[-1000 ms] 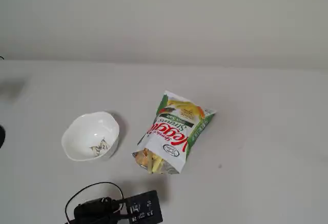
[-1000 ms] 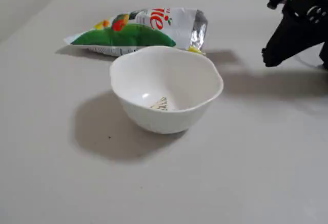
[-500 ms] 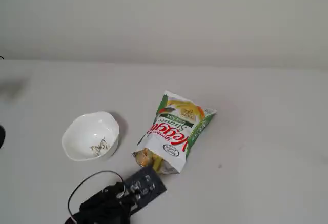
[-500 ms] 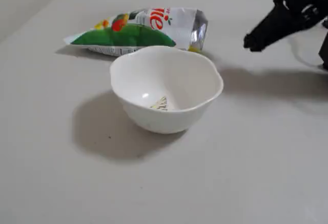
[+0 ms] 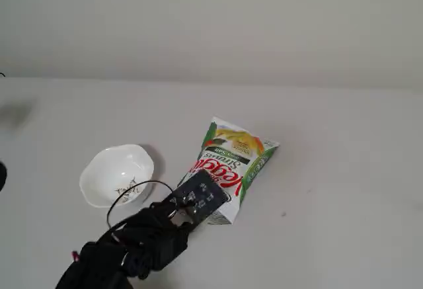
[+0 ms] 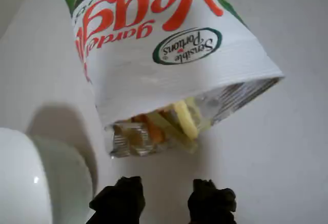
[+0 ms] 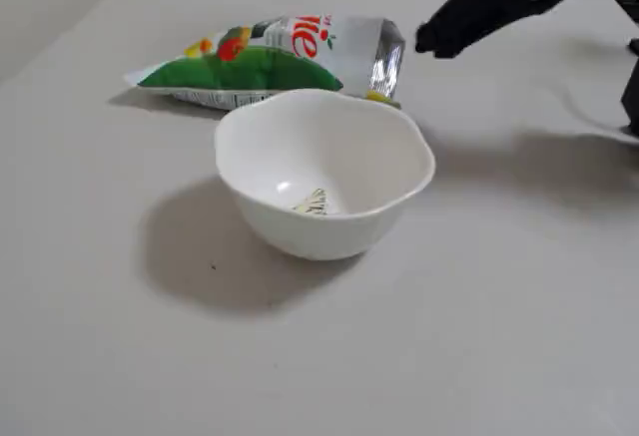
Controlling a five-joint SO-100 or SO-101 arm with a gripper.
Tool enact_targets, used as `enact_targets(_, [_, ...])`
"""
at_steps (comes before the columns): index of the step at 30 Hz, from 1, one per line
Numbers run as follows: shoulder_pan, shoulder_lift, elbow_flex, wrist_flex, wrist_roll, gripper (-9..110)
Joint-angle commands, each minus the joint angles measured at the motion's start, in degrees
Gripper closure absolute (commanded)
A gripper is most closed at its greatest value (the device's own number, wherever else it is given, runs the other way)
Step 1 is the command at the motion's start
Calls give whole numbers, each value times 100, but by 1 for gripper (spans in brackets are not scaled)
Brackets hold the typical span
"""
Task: Pick up veggie straw from inside of open veggie straw packet and place it inside the bowl on the left side of the veggie straw packet
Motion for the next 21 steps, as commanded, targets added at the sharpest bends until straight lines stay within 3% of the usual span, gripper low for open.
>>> enact_targets(1, [35,-598,-501,-545,-70,89])
enact_targets(21, [387,-2856,-1266,-1837,-396,89])
